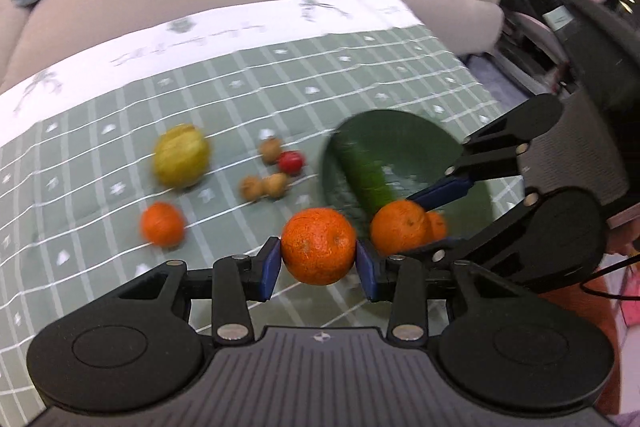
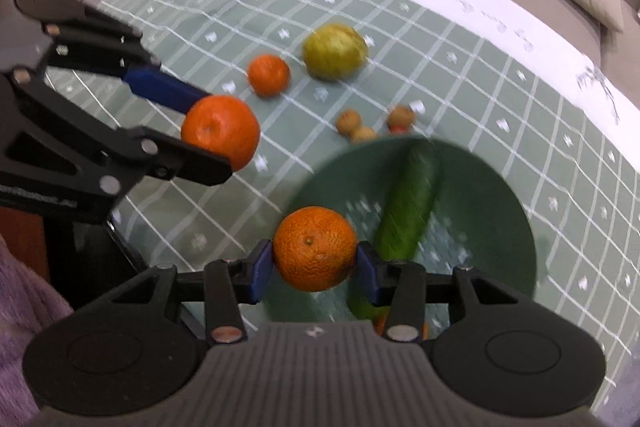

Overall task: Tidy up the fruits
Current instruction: 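Carry both oranges over the green colander and lower them inside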

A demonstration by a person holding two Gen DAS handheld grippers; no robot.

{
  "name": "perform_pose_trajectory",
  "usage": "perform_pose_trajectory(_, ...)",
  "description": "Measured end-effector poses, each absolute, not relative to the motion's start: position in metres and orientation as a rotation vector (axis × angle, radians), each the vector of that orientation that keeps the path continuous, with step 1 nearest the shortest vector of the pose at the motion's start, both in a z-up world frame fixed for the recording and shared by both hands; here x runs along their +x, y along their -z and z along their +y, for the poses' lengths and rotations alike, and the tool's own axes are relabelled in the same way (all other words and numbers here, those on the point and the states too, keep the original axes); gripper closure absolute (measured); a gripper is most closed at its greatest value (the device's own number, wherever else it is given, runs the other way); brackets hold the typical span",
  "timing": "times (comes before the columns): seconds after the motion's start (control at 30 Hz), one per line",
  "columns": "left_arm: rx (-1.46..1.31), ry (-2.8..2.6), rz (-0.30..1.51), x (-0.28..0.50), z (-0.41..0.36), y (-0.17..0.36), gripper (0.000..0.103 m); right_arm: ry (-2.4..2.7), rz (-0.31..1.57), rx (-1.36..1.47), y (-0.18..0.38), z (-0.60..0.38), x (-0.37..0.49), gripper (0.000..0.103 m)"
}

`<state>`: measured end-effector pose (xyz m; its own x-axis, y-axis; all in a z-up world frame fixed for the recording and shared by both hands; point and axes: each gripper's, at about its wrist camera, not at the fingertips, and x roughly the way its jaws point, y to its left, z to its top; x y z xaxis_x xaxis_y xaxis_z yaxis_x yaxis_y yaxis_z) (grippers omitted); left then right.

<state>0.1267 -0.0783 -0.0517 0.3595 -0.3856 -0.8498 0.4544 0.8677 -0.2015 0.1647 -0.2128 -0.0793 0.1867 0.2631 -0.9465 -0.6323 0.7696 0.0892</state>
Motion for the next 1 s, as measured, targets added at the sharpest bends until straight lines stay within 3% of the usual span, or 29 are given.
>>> perform_pose_trajectory(0.4, 0.194, 0.656, 1.185, 0.137, -0.146, 0.080, 0.058, -0.610, 1.351, -0.363, 0.108, -0.257, 0.161, 0.061)
perform_pose_trajectory(1.0, 0.300, 0.663, 1.375, 0.158, -0.174, 0.123, 0.058, -0.670, 1.454, -0.308, 0.140, -0.256, 0.168, 0.060)
